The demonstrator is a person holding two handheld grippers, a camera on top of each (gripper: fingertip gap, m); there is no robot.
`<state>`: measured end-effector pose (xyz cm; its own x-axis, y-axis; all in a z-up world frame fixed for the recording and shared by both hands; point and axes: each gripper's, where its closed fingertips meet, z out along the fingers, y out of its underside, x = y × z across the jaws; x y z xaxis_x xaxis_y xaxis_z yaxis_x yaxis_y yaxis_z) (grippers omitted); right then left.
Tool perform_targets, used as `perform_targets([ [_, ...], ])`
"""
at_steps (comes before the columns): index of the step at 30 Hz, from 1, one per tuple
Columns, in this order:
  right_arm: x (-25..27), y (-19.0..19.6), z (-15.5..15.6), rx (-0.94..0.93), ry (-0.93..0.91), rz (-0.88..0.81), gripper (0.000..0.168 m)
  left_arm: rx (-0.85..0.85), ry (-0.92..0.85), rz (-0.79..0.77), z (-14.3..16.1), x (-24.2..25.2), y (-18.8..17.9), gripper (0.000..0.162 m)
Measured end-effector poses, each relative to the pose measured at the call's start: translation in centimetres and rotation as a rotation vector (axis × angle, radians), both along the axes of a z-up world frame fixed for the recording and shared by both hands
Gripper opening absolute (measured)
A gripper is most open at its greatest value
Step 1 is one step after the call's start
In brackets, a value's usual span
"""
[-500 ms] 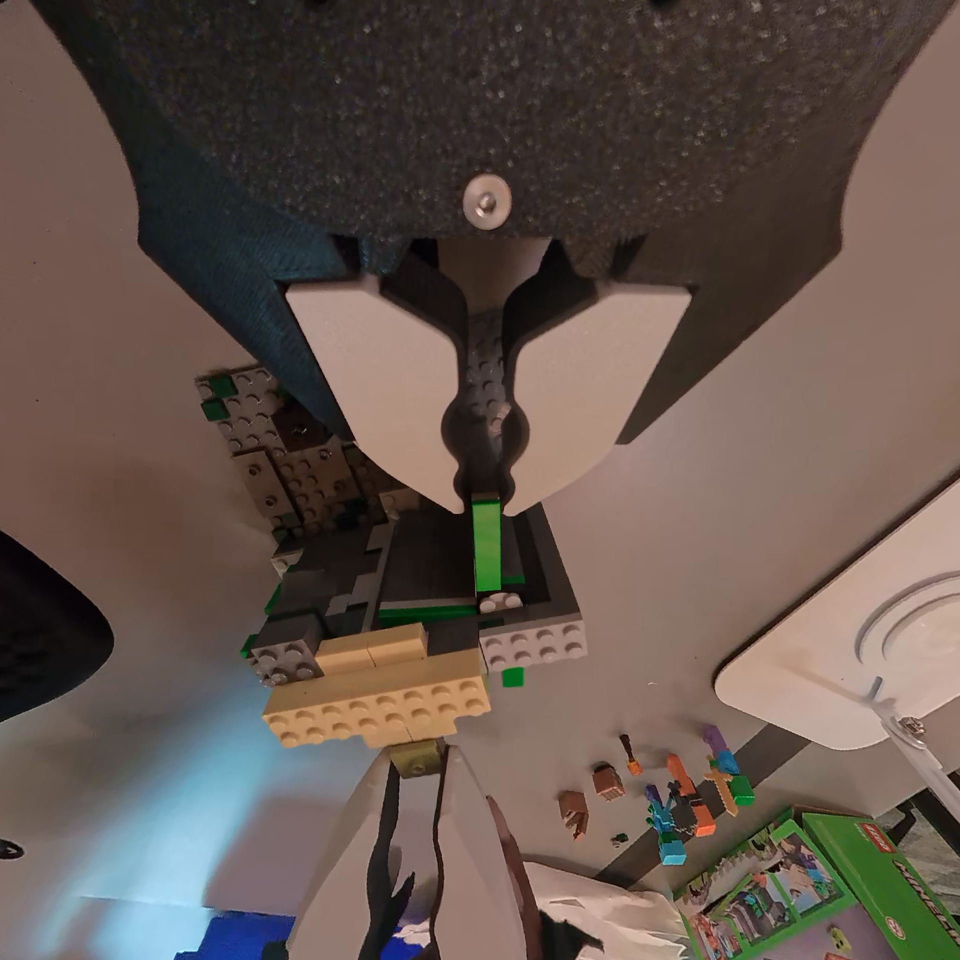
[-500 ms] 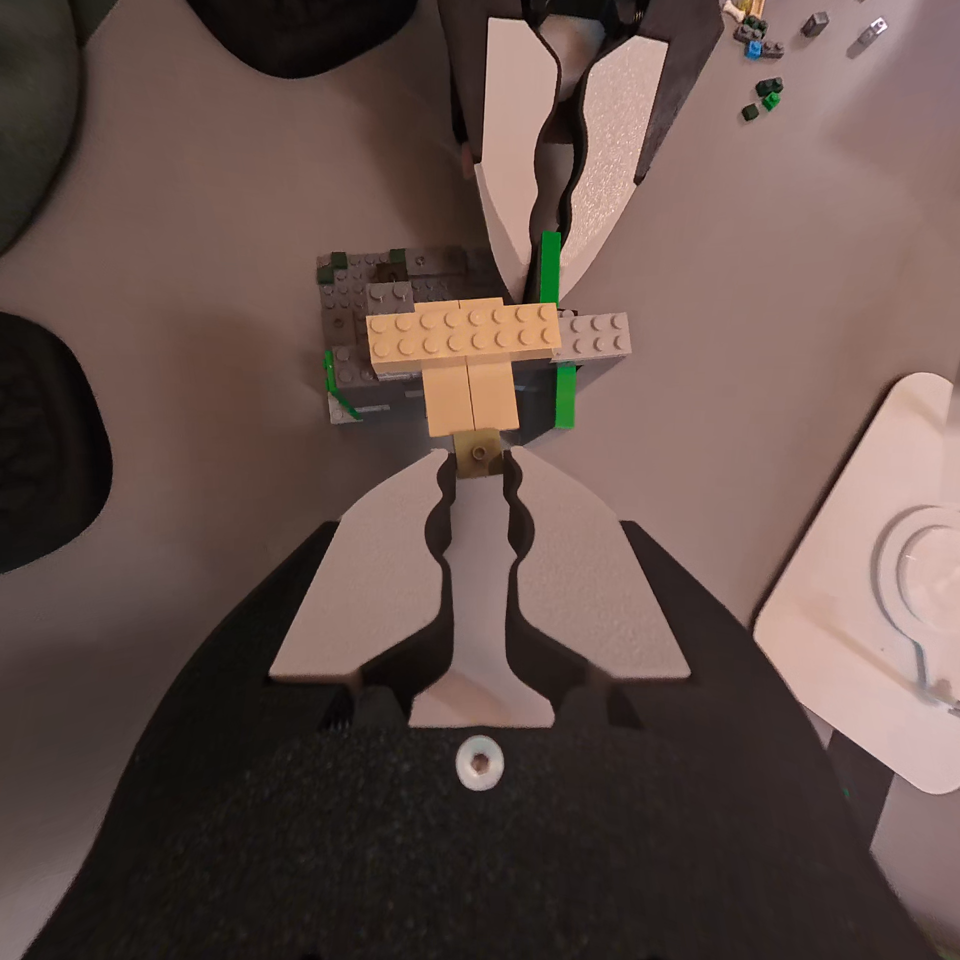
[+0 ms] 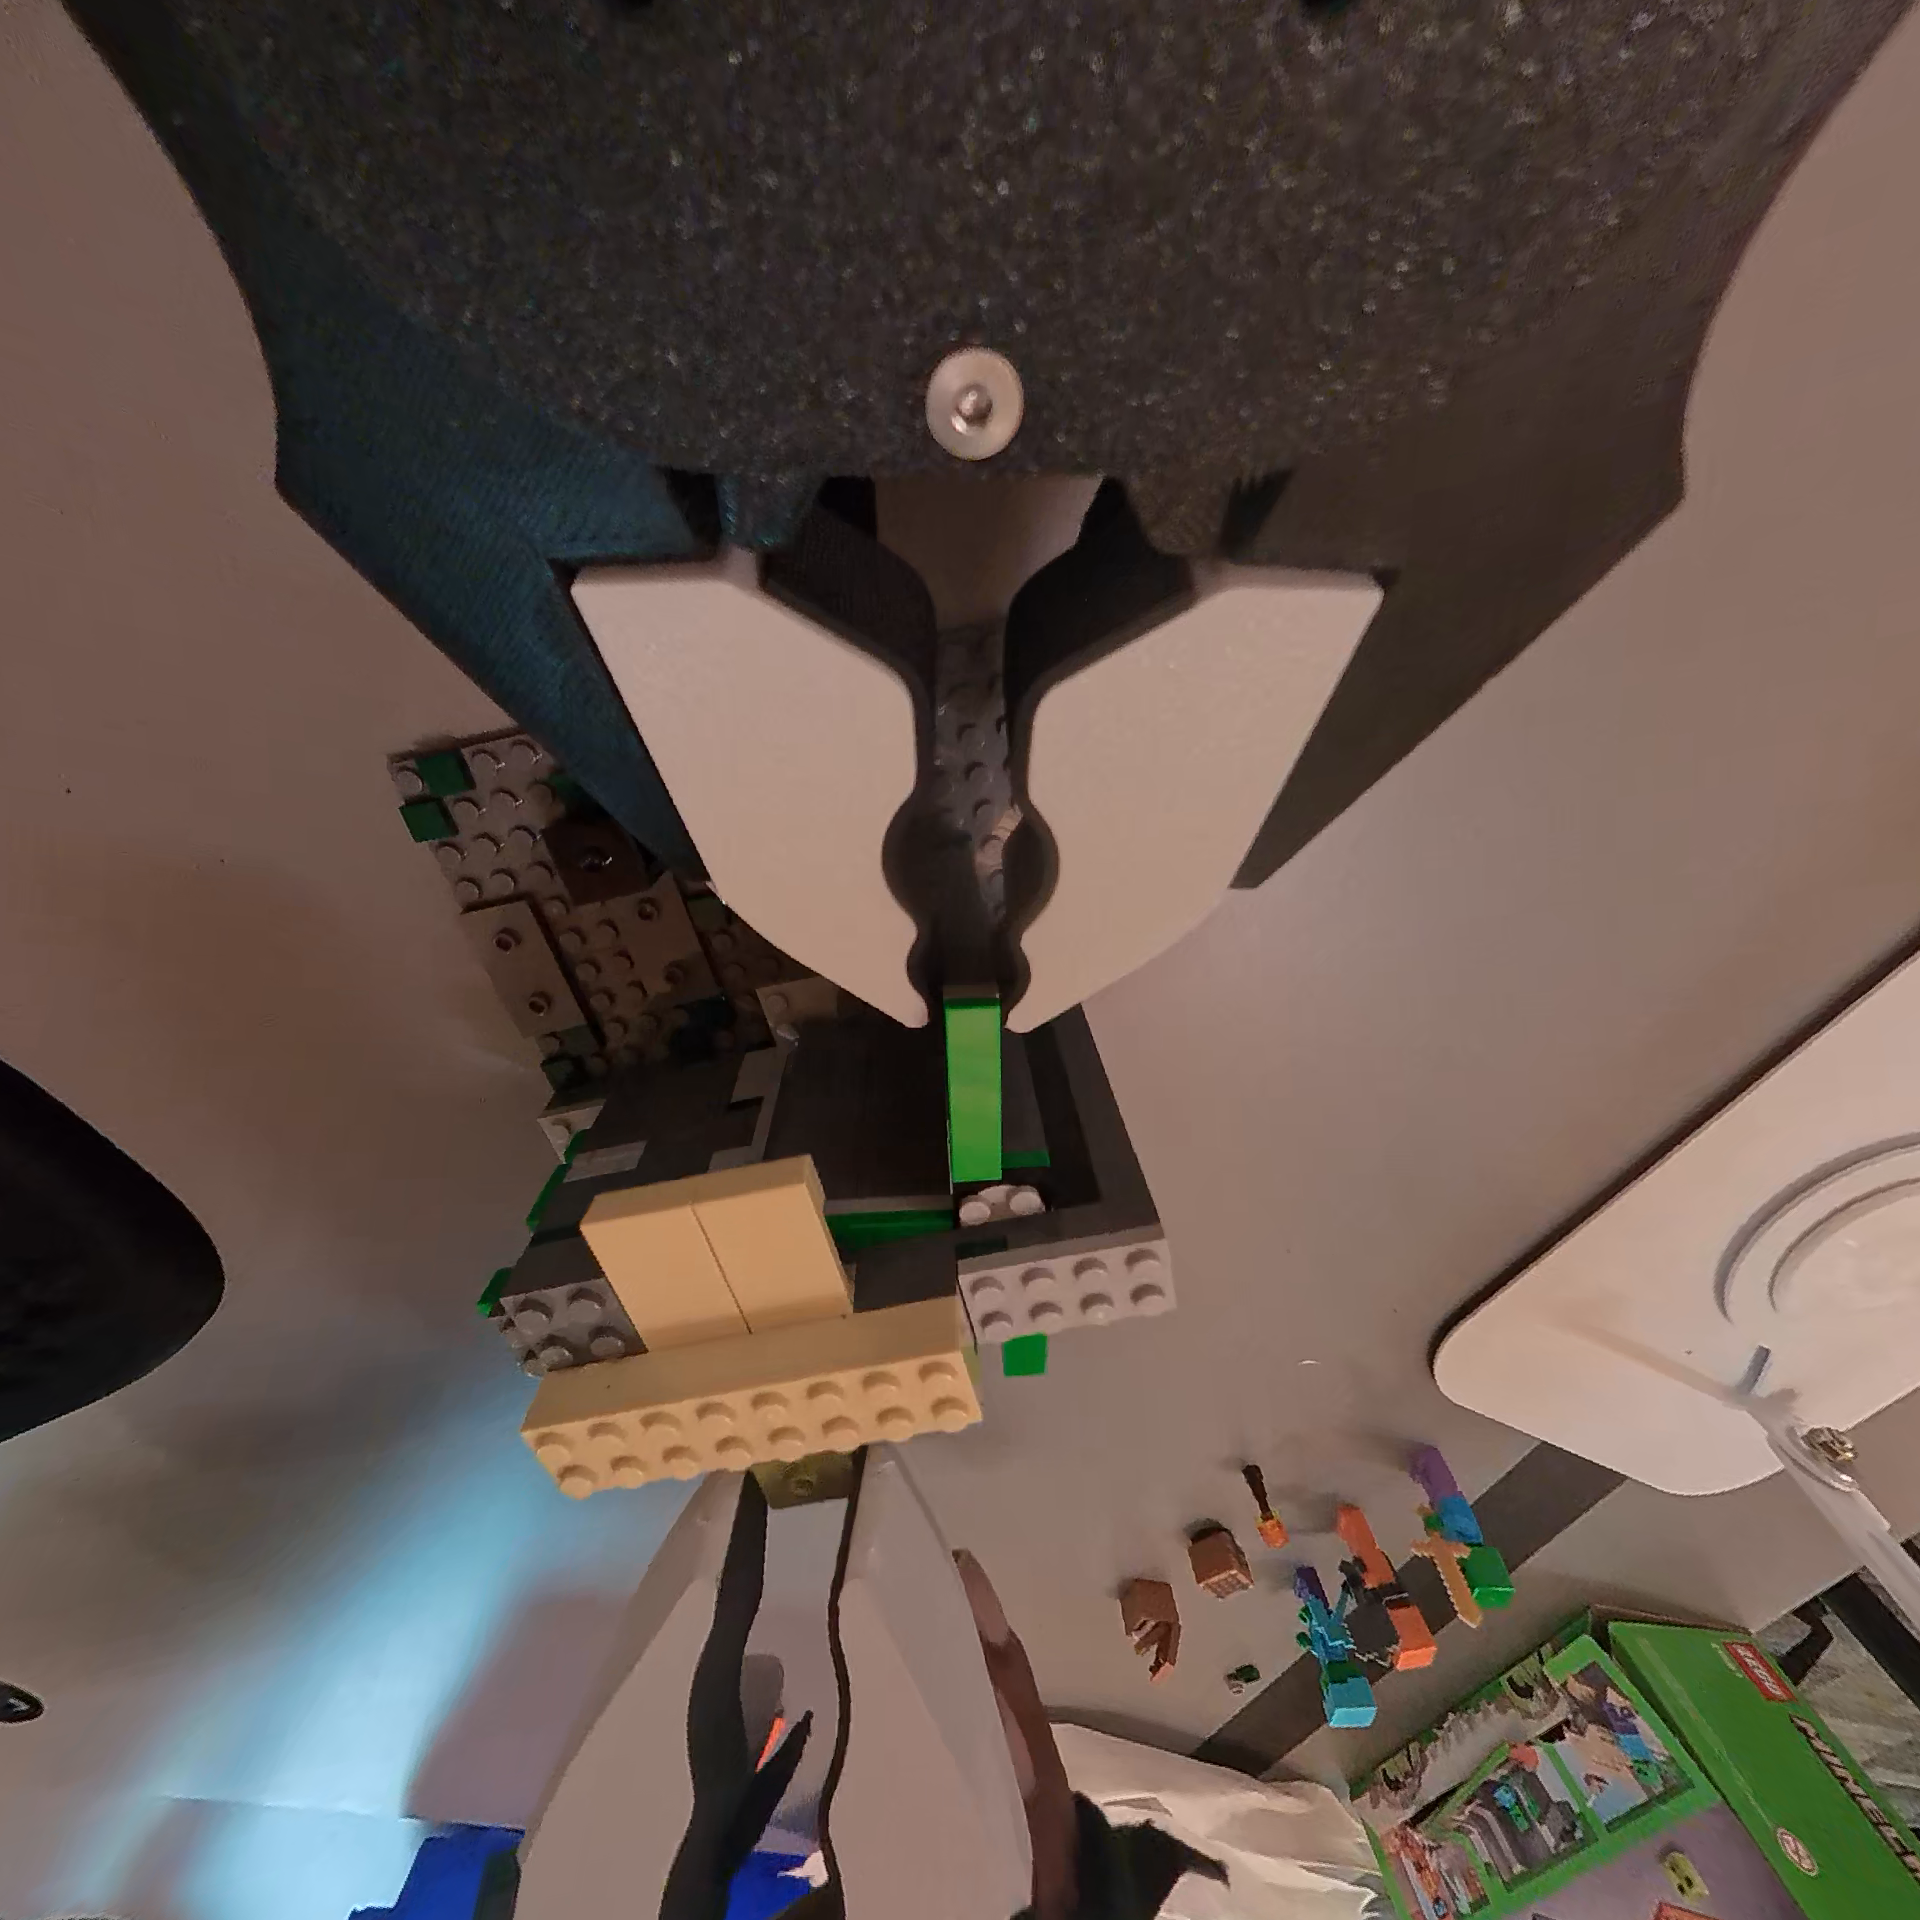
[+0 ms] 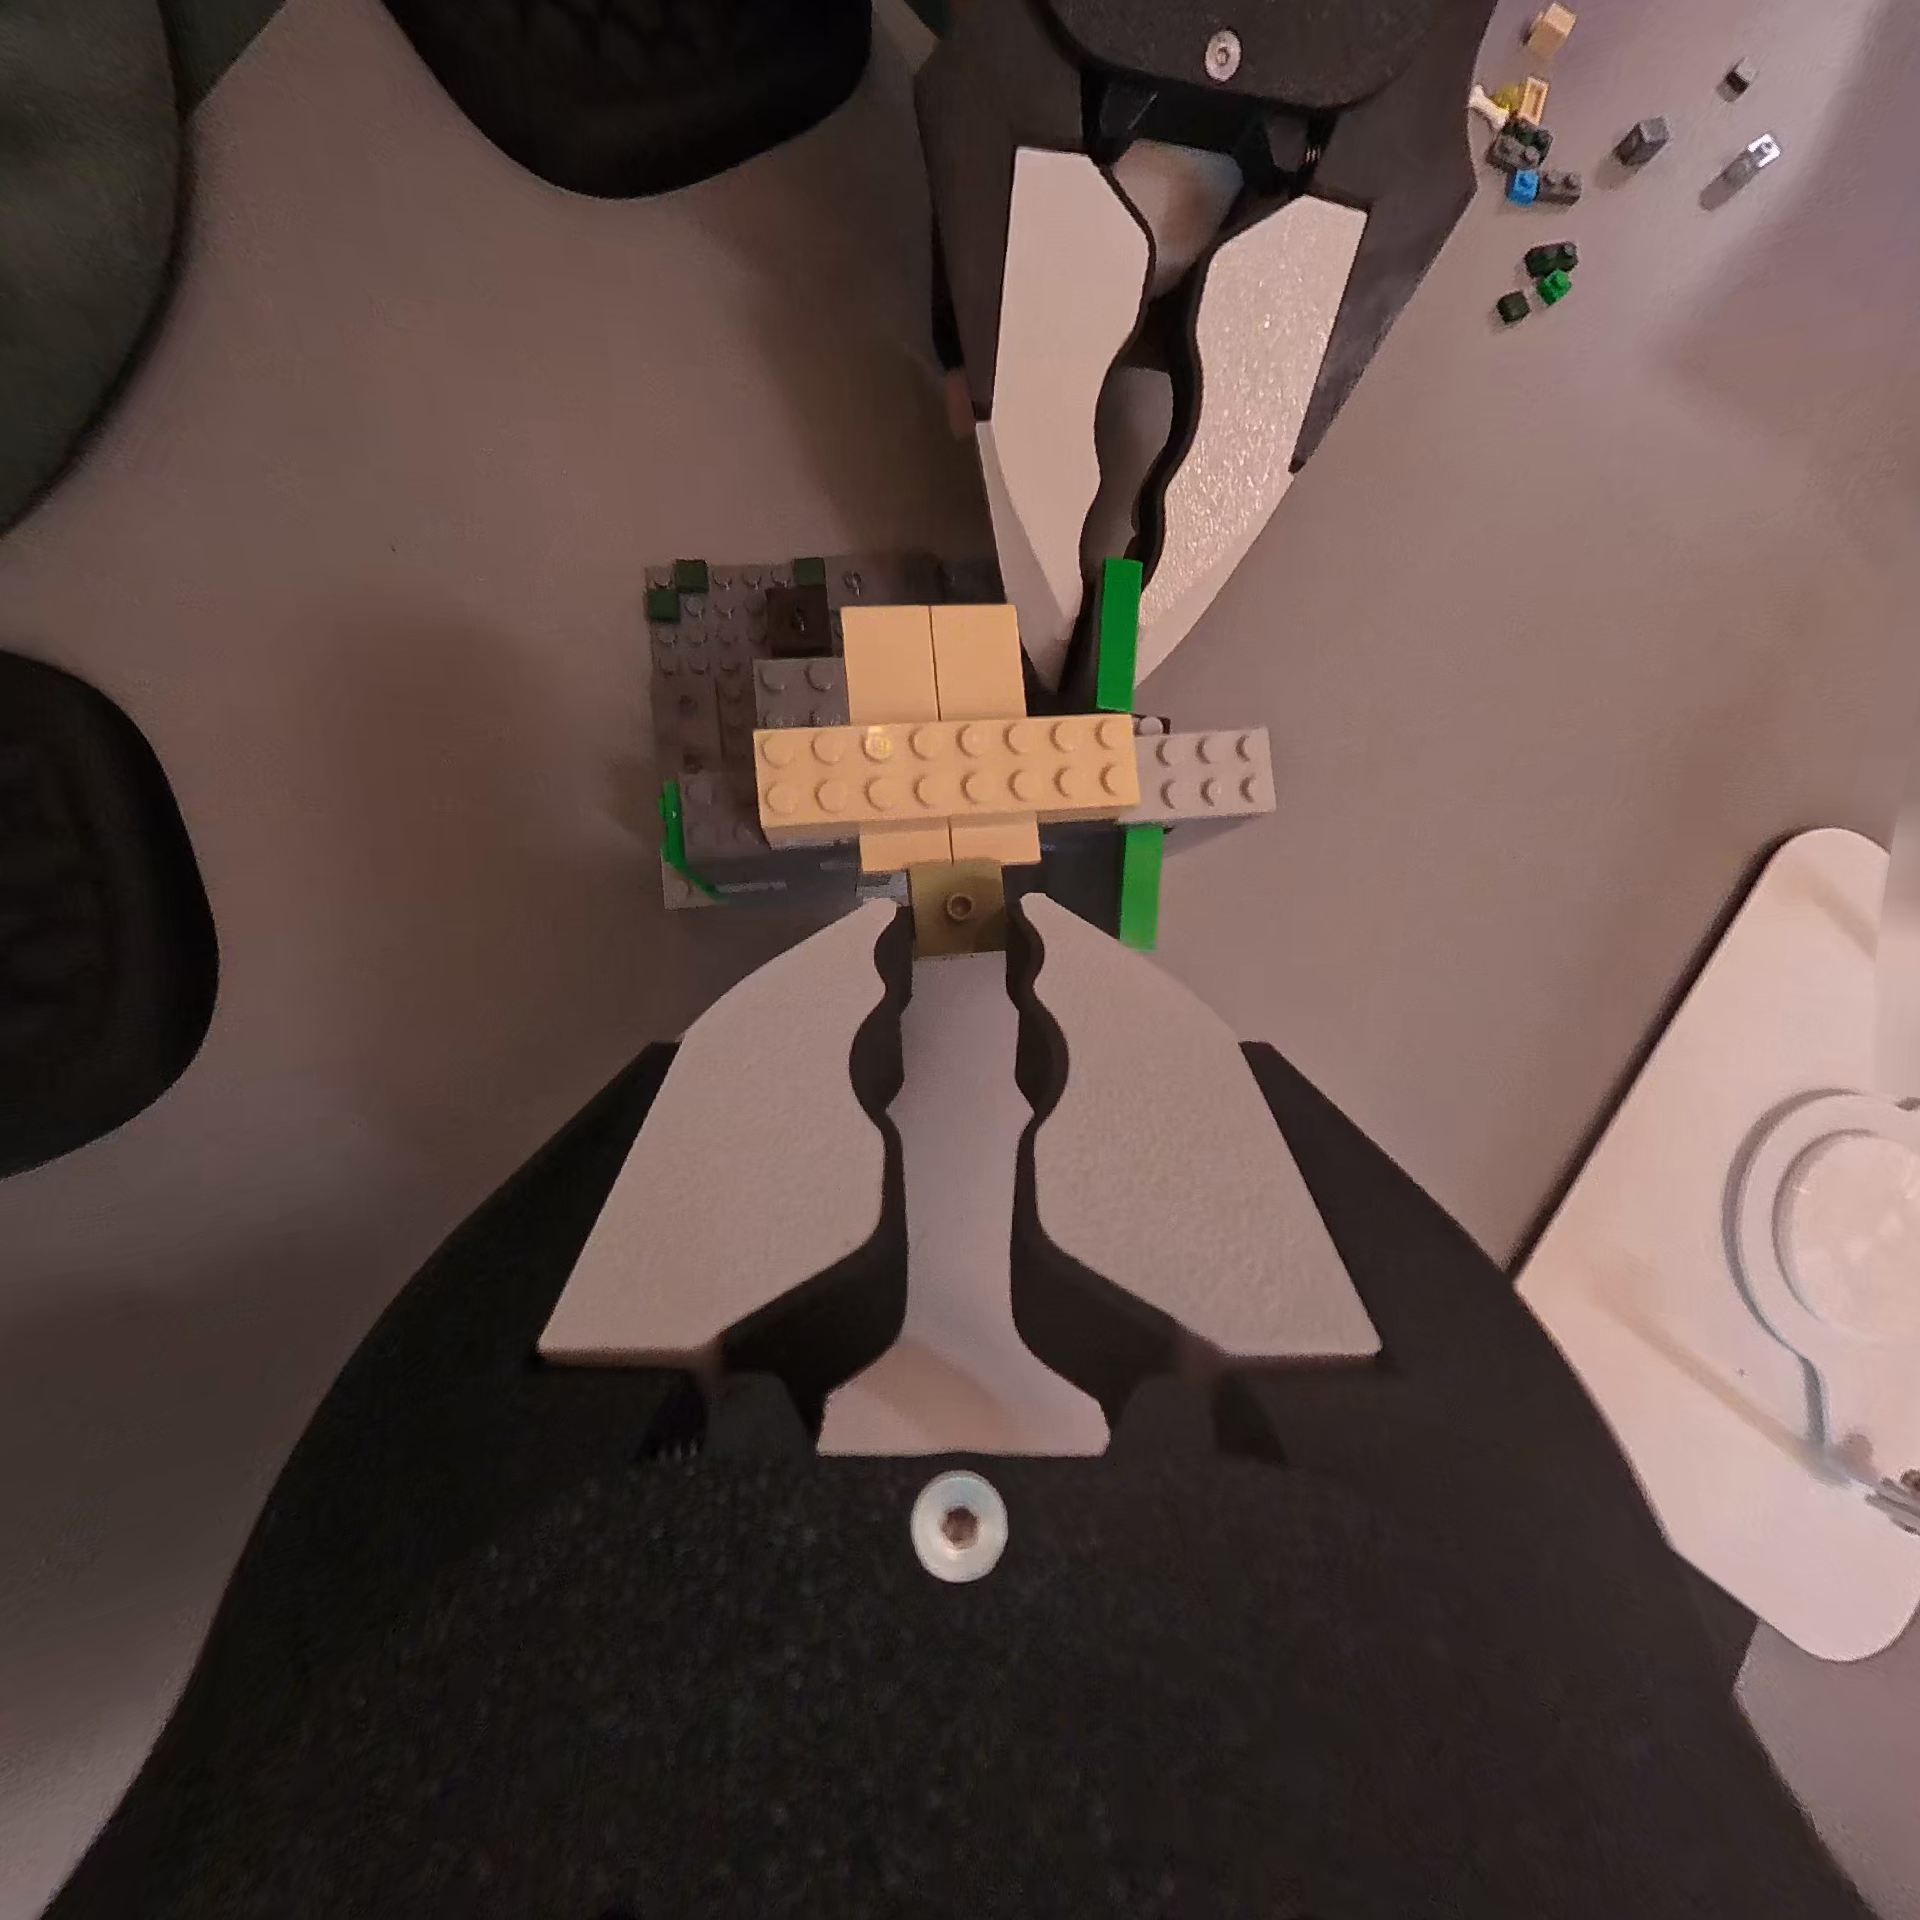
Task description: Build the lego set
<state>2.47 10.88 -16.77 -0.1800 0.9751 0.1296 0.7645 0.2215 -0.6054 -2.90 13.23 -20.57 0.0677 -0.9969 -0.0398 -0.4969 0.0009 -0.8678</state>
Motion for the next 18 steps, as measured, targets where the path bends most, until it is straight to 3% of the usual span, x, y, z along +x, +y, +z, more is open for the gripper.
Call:
perform_targets([
  [18,0.6,0.3,-0.2,-0.013,-0.006,-0.019,0.017,0.000,-0.002,0.001,0.0,-0.1,0.0,0.008],
])
